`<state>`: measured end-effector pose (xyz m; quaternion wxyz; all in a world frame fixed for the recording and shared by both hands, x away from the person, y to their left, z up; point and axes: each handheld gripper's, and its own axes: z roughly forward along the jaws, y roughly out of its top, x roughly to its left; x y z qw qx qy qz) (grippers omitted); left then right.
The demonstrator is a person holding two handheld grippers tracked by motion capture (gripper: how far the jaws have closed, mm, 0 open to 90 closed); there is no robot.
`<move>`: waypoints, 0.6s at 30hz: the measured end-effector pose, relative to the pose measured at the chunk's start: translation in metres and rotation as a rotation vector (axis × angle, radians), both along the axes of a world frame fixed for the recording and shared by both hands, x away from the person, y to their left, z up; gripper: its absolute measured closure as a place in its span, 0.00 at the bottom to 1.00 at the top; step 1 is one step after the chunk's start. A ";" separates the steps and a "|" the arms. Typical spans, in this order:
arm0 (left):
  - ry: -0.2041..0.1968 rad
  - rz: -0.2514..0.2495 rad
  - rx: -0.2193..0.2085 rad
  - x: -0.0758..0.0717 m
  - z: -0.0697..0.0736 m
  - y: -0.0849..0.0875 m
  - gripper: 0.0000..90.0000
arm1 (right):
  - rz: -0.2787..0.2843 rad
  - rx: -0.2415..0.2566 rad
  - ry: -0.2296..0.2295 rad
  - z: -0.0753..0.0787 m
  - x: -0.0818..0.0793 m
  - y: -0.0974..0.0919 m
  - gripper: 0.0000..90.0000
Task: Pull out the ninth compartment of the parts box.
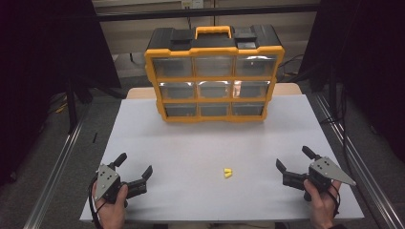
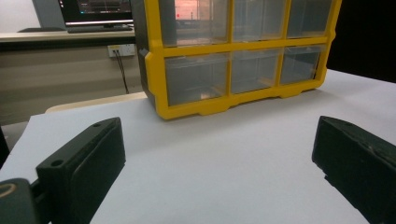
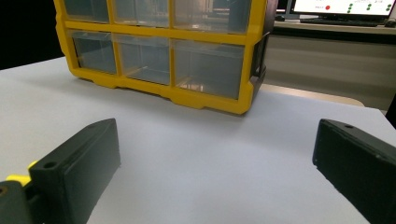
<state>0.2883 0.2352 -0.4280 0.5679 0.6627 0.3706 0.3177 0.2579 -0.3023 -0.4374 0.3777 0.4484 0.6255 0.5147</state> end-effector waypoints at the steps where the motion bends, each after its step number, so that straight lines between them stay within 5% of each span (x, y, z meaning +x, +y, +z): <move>1: 0.000 0.000 0.000 0.000 0.000 0.000 0.03 | 0.000 0.000 0.000 0.000 0.000 0.000 0.00; 18: 0.009 0.017 -0.010 0.000 -0.001 0.003 0.03 | 0.033 0.010 0.043 -0.005 0.009 0.011 0.03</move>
